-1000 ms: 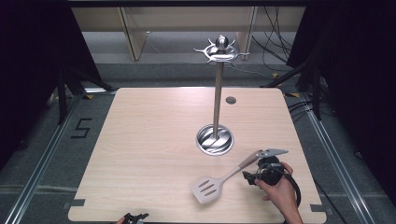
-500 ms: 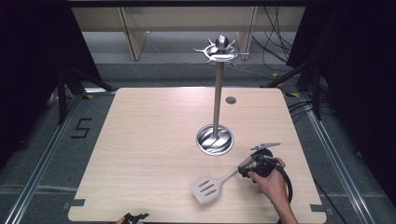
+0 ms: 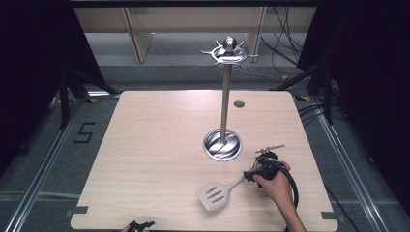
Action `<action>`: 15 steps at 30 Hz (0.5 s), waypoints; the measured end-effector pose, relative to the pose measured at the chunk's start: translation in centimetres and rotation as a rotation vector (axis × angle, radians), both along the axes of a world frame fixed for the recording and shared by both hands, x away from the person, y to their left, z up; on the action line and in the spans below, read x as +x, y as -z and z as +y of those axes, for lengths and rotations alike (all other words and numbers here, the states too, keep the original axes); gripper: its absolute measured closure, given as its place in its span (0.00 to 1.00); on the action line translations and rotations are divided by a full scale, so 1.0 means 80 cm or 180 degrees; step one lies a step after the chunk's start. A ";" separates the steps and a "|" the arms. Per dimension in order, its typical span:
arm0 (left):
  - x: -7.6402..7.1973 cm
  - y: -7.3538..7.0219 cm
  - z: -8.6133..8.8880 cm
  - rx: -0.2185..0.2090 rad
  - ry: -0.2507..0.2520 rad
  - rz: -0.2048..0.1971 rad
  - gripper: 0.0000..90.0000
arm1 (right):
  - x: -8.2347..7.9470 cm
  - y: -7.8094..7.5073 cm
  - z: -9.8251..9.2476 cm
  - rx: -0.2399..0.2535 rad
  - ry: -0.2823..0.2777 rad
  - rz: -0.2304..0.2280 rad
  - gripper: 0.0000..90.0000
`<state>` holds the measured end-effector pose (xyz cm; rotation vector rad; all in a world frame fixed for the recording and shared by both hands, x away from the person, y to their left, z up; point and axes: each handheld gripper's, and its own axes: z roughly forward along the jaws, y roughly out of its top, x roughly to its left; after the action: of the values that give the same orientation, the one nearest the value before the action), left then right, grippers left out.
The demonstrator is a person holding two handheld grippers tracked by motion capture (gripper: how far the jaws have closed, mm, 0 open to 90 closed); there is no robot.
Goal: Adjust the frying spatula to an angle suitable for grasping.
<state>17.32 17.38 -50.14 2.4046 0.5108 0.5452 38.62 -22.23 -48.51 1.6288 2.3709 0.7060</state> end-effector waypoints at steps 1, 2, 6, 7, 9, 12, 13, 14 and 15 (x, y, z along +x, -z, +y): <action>0.000 0.000 0.000 -0.0001 -0.0003 0.0006 0.18 | 0.001 0.000 0.000 -0.0019 -0.0040 0.0043 0.18; 0.000 0.000 0.000 -0.0001 -0.0004 0.0001 0.18 | 0.001 0.000 0.003 0.0001 0.0014 0.0042 0.17; 0.000 0.000 0.000 0.0001 -0.0001 0.0005 0.18 | 0.003 -0.001 0.007 -0.0069 0.0007 0.0066 0.19; 0.000 0.000 0.000 0.0000 0.0000 0.0009 0.18 | 0.003 -0.002 0.009 -0.0087 0.0069 0.0072 0.20; 0.000 -0.001 0.000 0.0002 0.0010 0.0002 0.18 | 0.004 -0.001 0.013 -0.0154 0.0117 0.0112 0.17; 0.000 0.000 0.000 -0.0001 0.0001 0.0000 0.18 | 0.002 -0.002 0.016 -0.0133 0.0180 0.0195 0.17; 0.000 0.000 0.000 0.0005 0.0004 -0.0004 0.18 | 0.002 -0.001 0.015 -0.0142 0.0195 0.0199 0.18; 0.000 -0.001 0.000 0.0007 0.0009 -0.0010 0.18 | 0.002 -0.002 0.015 -0.0142 0.0194 0.0203 0.19; -0.001 -0.001 -0.001 -0.0010 0.0012 -0.0018 0.18 | 0.002 -0.001 0.014 -0.0156 0.0196 0.0186 0.20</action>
<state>17.24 17.33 -50.07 2.4001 0.5043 0.5491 38.76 -21.12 -48.42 1.7166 2.3468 0.5920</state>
